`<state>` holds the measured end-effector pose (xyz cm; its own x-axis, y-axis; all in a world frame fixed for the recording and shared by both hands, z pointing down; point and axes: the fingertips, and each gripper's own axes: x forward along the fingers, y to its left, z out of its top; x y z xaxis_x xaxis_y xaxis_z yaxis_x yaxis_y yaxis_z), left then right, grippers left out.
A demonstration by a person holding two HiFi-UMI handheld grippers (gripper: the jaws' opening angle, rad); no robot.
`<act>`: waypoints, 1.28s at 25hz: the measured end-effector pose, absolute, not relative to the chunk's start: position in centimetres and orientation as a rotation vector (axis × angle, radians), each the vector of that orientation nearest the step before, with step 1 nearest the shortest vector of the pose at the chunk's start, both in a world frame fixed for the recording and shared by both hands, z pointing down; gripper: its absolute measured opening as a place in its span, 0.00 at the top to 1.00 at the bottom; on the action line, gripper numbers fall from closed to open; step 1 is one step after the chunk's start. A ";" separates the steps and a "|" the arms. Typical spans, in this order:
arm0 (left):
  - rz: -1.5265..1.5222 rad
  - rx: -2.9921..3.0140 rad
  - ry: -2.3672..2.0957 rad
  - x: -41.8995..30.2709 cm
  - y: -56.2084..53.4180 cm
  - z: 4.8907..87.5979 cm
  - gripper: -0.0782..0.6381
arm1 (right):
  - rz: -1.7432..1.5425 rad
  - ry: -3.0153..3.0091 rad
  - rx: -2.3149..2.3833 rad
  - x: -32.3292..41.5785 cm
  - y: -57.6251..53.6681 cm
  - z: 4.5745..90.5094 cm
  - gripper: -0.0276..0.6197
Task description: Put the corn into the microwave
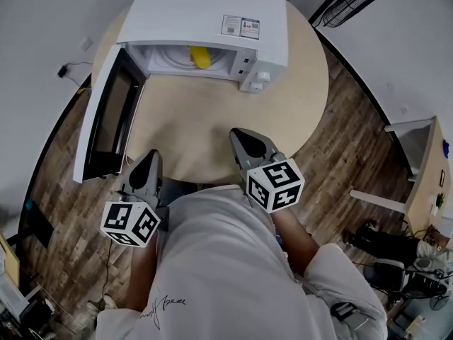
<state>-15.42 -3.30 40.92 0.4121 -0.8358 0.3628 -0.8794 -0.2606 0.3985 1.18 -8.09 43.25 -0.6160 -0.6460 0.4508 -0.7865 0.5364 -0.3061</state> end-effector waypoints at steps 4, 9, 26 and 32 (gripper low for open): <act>0.140 2.128 -1.461 -15.8 -2.9 41.6 0.90 | 0.708 -2.487 1.196 1.4 -7.7 43.5 0.94; 0.155 2.120 -1.456 -16.0 -2.6 42.2 0.90 | 0.740 -2.488 1.208 1.5 -7.2 43.5 0.94; 0.201 2.150 -1.407 -15.8 -2.7 42.5 0.90 | 0.710 -2.552 1.103 0.3 -7.6 42.4 0.94; 0.211 2.153 -1.401 -16.0 -2.6 42.6 0.90 | 0.698 -2.566 1.047 0.1 -7.5 42.1 0.94</act>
<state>-15.99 -2.63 42.60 0.4429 -0.7939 0.4167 -0.8814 -0.3002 0.3648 0.10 -7.46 42.07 -0.6971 -0.5764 0.4263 -0.7129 0.6202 -0.3272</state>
